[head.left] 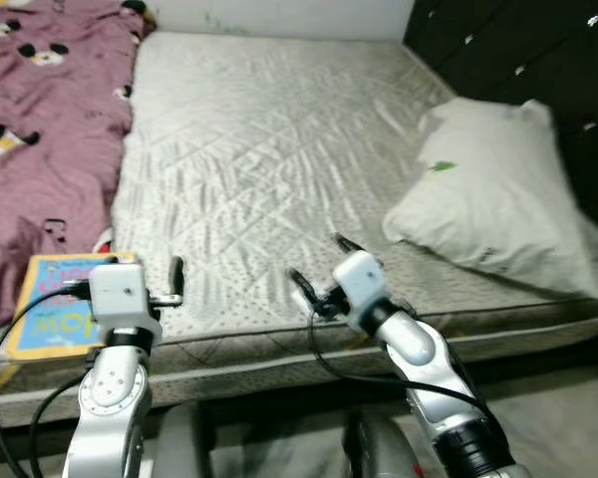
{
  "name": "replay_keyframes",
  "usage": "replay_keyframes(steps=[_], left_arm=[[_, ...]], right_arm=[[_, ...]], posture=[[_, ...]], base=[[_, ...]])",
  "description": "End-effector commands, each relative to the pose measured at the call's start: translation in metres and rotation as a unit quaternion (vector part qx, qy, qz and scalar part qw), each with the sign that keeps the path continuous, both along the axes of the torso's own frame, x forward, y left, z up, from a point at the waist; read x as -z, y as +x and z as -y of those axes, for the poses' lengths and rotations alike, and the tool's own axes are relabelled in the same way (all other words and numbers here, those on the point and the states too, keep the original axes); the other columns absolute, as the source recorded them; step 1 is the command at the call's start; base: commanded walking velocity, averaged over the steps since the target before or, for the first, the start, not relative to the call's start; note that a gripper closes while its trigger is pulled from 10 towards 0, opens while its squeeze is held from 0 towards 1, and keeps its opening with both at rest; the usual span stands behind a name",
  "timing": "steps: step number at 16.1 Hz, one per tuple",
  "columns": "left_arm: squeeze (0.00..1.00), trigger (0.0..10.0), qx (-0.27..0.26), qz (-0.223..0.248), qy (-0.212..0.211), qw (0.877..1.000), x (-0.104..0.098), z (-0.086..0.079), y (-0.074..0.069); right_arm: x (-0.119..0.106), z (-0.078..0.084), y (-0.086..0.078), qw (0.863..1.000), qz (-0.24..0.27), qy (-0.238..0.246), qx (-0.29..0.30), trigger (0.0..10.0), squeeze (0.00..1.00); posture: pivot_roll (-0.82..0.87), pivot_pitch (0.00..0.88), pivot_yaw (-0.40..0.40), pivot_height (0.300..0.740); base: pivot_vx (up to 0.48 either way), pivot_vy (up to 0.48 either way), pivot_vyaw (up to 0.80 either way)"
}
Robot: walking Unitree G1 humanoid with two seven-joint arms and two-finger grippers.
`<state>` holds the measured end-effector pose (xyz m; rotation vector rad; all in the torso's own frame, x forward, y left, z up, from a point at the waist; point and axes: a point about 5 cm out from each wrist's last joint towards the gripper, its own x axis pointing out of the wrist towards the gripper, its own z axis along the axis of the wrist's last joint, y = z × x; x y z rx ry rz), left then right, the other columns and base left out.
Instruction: Clean up the room
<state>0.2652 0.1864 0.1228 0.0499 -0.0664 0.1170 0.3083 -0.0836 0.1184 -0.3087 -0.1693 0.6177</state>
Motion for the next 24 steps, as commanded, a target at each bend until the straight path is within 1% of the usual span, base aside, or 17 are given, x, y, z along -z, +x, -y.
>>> replay_keyframes(steps=[1,2,4,5,7,8,9,10,11,12,13,14,17,19,20,22,24], left_arm=[[0.0,10.0,0.015,-0.007,-0.007,1.0,0.003,0.011,0.0],[0.0,10.0,0.012,-0.007,-0.009,1.0,0.003,0.011,0.001],[0.0,10.0,0.011,-0.008,-0.009,1.0,0.002,0.011,0.0],[0.0,10.0,0.01,-0.01,-0.007,1.0,0.002,0.01,0.0],[0.0,10.0,0.007,-0.025,0.003,1.0,0.004,0.006,-0.004],[0.0,10.0,0.008,-0.032,0.004,0.999,0.006,0.004,-0.006],[0.0,10.0,0.007,-0.048,0.009,0.999,0.01,0.0,-0.011],[0.0,10.0,0.002,-0.057,0.02,0.998,0.01,-0.005,-0.02],[0.0,10.0,0.002,-0.056,0.02,0.998,0.01,-0.006,-0.021],[0.0,10.0,0.003,-0.056,0.032,0.998,0.008,-0.008,-0.029],[0.0,10.0,0.004,-0.057,0.036,0.998,0.007,-0.008,-0.033],[0.0,10.0,0.008,-0.059,0.042,0.997,0.005,-0.008,-0.041],[0.0,10.0,0.013,-0.063,0.052,0.997,0.001,-0.007,-0.048],[0.0,10.0,0.012,-0.07,0.032,0.997,-0.003,-0.006,-0.064],[0.0,10.0,0.007,-0.057,0.023,0.998,-0.007,-0.007,-0.076],[0.0,10.0,0.004,-0.053,0.019,0.998,-0.009,-0.007,-0.083],[0.0,10.0,0.015,-0.063,0.018,0.998,-0.009,-0.001,-0.086]], right_arm=[[0.011,0.018,0.0,0.999,-0.023,-0.009,0.026,10.0,0.0],[0.011,0.019,0.0,0.999,-0.024,-0.008,0.026,10.0,0.0],[0.012,0.019,0.0,0.999,-0.017,-0.026,0.027,10.0,0.0],[0.013,0.019,0.0,0.999,-0.018,-0.023,0.026,10.0,0.0],[0.013,0.018,0.002,0.999,-0.02,-0.025,0.026,10.0,0.0],[0.015,0.018,0.003,0.999,-0.025,-0.027,0.029,10.0,0.0],[0.017,0.019,0.007,0.998,-0.037,-0.035,0.033,10.0,0.0],[0.023,0.022,0.01,0.997,-0.054,-0.051,0.038,10.0,0.0],[0.024,0.023,0.011,0.996,-0.056,-0.056,0.038,10.0,0.0],[0.027,0.025,0.014,0.994,-0.066,-0.073,0.047,10.0,0.0],[0.027,0.026,0.016,0.993,-0.068,-0.073,0.055,10.0,0.0],[0.029,0.027,0.02,0.992,-0.075,-0.083,0.065,10.0,0.0],[0.034,0.029,0.031,0.986,-0.108,-0.095,0.086,10.0,0.0],[0.039,0.032,0.036,0.98,-0.125,-0.126,0.091,10.0,0.0],[0.039,0.034,0.04,0.978,-0.135,-0.119,0.104,10.0,0.0],[0.038,0.035,0.041,0.978,-0.137,-0.116,0.108,10.0,0.0],[0.037,0.037,0.045,0.976,-0.142,-0.115,0.116,10.0,0.0]], posture=[[0.01,0.092,-0.078,0.527],[0.01,0.093,-0.077,0.527],[0.02,0.093,-0.075,0.527],[0.02,0.093,-0.075,0.527],[0.04,0.096,-0.075,0.527],[0.04,0.098,-0.076,0.527],[0.06,0.104,-0.08,0.527],[0.08,0.122,-0.086,0.527],[0.08,0.122,-0.086,0.527],[0.1,0.136,-0.085,0.527],[0.1,0.138,-0.084,0.527],[0.14,0.15,-0.089,0.527],[0.18,0.171,-0.113,0.527],[0.21,0.217,-0.124,0.527],[0.22,0.242,-0.12,0.527],[0.22,0.244,-0.119,0.527],[0.24,0.257,-0.108,0.527]], base=[[0.0,0.0,0.0],[0.0,0.0,0.0],[0.0,0.0,0.0],[0.0,0.0,0.56],[0.0,0.0,0.8],[0.0,0.0,0.0],[0.0,0.0,0.0],[0.0,0.0,0.0],[0.0,0.0,0.0],[0.0,0.0,0.0],[0.0,0.0,0.0],[0.0,0.0,0.0],[0.0,0.0,0.0],[0.0,0.0,0.0],[0.0,0.0,0.0],[0.0,0.0,0.0],[0.0,0.0,0.0]])
